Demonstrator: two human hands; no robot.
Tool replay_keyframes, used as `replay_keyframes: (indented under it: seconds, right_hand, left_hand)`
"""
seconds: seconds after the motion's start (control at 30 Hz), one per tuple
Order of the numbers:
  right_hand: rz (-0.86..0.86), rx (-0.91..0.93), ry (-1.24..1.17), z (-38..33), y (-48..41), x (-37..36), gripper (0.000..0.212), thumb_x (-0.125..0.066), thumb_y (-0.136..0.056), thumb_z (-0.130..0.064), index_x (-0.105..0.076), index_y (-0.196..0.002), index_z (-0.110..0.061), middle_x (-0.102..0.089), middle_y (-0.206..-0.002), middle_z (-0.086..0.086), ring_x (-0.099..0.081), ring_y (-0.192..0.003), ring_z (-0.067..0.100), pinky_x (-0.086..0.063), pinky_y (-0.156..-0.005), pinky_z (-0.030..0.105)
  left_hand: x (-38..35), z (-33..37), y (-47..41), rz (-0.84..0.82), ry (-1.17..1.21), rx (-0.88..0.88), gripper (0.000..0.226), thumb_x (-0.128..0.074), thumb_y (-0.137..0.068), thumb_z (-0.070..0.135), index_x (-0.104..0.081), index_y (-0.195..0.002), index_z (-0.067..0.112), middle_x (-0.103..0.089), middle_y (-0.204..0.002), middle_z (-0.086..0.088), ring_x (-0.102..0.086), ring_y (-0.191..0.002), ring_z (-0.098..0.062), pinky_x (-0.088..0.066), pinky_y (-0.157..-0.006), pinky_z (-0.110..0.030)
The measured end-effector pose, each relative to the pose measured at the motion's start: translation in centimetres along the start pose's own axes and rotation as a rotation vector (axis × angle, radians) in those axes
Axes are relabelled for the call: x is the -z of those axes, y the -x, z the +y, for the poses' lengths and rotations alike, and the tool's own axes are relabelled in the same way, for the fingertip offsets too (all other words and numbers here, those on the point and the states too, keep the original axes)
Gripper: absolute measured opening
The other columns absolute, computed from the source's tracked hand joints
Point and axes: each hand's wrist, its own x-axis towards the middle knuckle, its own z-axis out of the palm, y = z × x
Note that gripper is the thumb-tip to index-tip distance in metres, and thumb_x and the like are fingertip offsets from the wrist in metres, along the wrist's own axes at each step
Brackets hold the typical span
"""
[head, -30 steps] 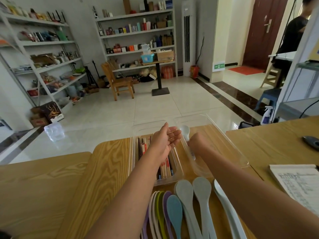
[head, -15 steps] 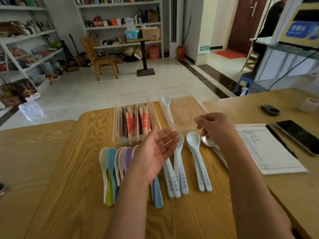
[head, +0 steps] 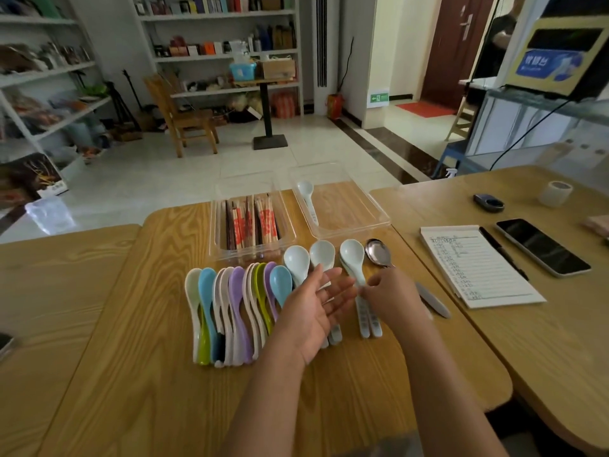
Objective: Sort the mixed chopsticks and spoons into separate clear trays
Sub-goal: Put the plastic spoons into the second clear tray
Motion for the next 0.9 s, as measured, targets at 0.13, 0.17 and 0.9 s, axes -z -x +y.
replay_keyframes:
  seconds: [0.13,0.17,0.9]
  right_hand:
    - [-0.041,-0.047,0.031,-0.4,0.1,-0.3,0.023,-0.058,-0.096,-0.028,-0.064,-0.087,-0.007,-0.060,-0.071,0.006,-0.056,-0.059,0.018,-0.034,-0.047,0.025]
    - [-0.044,-0.053,0.039,-0.4,0.1,-0.3,0.024,-0.057,-0.097,-0.029,-0.065,-0.091,-0.007,-0.062,-0.073,0.007,-0.057,-0.060,0.018,-0.035,-0.047,0.025]
    - [0.092,0.198,-0.078,-8.4,-6.7,5.2,0.029,-0.061,-0.094,-0.024,-0.063,-0.070,-0.007,-0.058,-0.052,0.003,-0.049,-0.042,0.011,-0.042,-0.049,0.022]
  left_hand:
    - [0.1,0.1,0.0,0.024,0.001,-0.007,0.041,-0.046,-0.102,0.039,-0.061,-0.124,0.009,-0.072,-0.112,-0.017,-0.070,-0.103,-0.027,-0.054,-0.093,-0.038]
    - [0.1,0.1,-0.1,0.028,-0.001,-0.009,0.040,-0.046,-0.102,0.039,-0.061,-0.124,0.009,-0.072,-0.111,-0.017,-0.070,-0.103,-0.027,-0.054,-0.093,-0.038]
    - [-0.5,10.0,-5.1,-0.060,-0.016,-0.227,0.039,-0.043,-0.103,0.037,-0.061,-0.122,0.007,-0.071,-0.113,-0.016,-0.068,-0.096,-0.025,-0.053,-0.090,-0.036]
